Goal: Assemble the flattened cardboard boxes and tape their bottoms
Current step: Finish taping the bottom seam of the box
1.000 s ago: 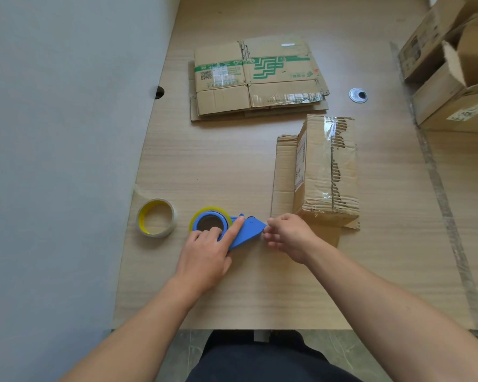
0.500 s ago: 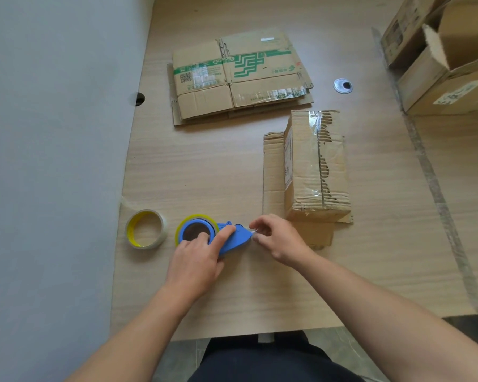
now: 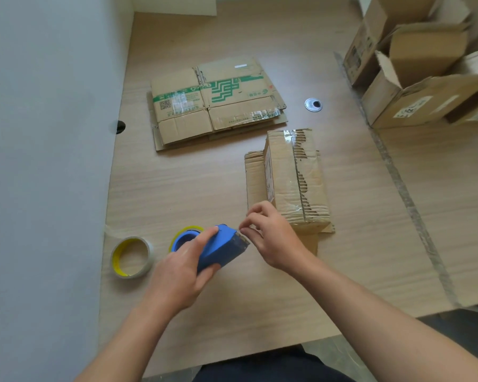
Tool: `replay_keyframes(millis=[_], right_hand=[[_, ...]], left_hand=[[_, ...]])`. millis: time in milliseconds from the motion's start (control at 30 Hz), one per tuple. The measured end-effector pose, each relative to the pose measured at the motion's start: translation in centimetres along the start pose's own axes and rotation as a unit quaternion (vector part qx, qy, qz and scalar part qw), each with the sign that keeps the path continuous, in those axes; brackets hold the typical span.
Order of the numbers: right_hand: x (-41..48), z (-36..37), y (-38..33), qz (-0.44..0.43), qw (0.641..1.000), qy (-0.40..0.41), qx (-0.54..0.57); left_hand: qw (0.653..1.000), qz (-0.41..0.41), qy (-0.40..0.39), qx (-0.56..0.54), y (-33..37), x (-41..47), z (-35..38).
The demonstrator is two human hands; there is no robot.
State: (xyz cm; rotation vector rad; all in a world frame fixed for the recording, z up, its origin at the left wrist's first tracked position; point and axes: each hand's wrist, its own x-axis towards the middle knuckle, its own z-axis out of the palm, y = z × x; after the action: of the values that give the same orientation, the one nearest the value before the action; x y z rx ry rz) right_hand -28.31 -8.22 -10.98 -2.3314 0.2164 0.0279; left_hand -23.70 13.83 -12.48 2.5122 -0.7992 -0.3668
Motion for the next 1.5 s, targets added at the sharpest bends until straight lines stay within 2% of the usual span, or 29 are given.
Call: replay_keyframes(millis=[133,233,533,667,800,933,1133,1267,1500], right_hand=[[0.9,-3.6,-0.7,-0.014,0.998,0.034,-0.046],[1.5,-6.3,-0.3,0.007,0.997,0.064,-0.053],[-2.0,-9.9,3.1,0.108,0.993,0.04,0.037],[-4.1,-12.6,5.8,0.148,0.984,0.084,0.057],[-5.6,-13.2,7.8,0.162,0.982,0.063,0.079],[-5.7,-13.5,9.6,0.175,0.978,0.06,0.093],[-3.7,-13.3,10.3,0.153,0.981,0.018,0.117],[-3.4,-12.4,11.1,0.178,0.975,0.009,0.132],[-3.4,-11.4,11.5,0.202,0.967,0.041,0.148]], left_hand=[[0.999,0.003,0.005,-0.046,1.8,1.8,-1.3],[0.998,0.021,-0.004,-0.065,3.4,3.4,-2.0],[0.985,0.093,-0.137,-0.038,6.1,6.3,-3.4],[0.981,0.082,-0.175,-0.004,5.9,7.3,-5.4],[0.972,0.076,-0.221,0.03,7.8,8.7,-6.8],[0.963,0.032,-0.259,0.062,9.4,9.0,-7.3],[0.966,-0.019,-0.239,0.098,9.4,8.8,-7.9],[0.961,-0.05,-0.247,0.111,9.7,9.5,-7.1],[0.954,-0.056,-0.279,0.09,9.5,11.9,-6.1]])
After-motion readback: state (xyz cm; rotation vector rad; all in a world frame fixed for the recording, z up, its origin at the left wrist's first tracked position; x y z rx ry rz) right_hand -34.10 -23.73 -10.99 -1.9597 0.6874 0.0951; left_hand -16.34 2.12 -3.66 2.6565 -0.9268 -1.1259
